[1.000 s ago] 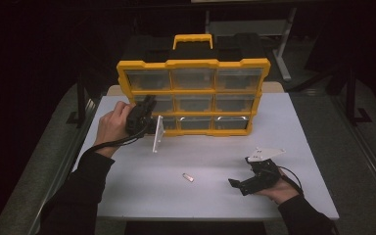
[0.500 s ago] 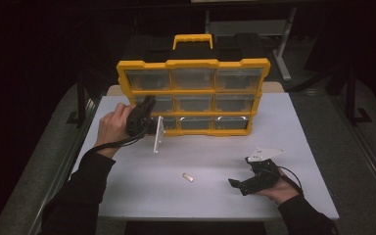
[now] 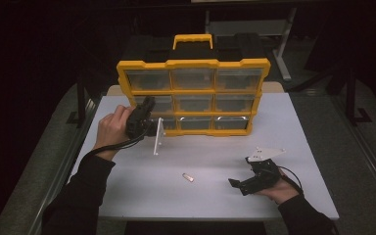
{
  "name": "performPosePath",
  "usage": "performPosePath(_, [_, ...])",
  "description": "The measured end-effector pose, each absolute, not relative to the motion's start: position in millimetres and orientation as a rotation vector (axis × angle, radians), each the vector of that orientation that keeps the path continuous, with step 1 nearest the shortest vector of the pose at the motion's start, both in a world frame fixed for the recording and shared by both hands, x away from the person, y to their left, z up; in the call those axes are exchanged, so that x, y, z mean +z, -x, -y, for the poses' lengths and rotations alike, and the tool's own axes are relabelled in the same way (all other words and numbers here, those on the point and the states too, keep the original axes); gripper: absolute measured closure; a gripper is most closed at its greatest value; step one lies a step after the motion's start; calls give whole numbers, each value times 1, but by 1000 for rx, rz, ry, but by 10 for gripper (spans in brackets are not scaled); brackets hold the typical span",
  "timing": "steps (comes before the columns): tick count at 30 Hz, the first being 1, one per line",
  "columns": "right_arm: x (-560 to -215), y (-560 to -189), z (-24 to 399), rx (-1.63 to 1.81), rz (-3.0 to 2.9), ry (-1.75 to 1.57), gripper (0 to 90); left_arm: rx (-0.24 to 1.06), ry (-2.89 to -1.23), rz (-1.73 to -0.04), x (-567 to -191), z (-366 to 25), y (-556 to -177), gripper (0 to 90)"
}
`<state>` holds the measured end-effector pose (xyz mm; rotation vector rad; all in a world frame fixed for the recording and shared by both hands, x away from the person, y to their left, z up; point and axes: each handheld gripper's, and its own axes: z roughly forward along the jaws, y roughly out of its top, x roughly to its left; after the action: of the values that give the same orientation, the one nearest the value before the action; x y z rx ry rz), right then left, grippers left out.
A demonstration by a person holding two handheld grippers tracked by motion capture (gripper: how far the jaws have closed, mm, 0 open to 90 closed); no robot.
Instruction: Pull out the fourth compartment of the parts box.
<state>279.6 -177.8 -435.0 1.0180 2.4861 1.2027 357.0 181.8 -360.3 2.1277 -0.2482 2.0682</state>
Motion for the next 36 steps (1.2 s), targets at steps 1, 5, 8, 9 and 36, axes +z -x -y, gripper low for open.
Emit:
performPosePath(1, [-435,-280,178,1204,-2484,-1020,0,2066,-2126,246,-361,-182,-356,792])
performPosePath(5, [-435,-280,178,1201,-2484,-1013,0,2080,-2115,243,-362,-182,-352,792])
performPosePath(8, [-435,-280,177,1199,-2488,-1016,0,2081,-2108,237,-363,-182,-349,793])
performPosePath(9, [-435,-280,177,1199,-2489,-1016,0,2086,-2108,238,-363,-182,-349,793])
performPosePath(36, [-435,-279,175,1192,-2490,-1011,0,2084,-2107,278,-364,-184,-329,793])
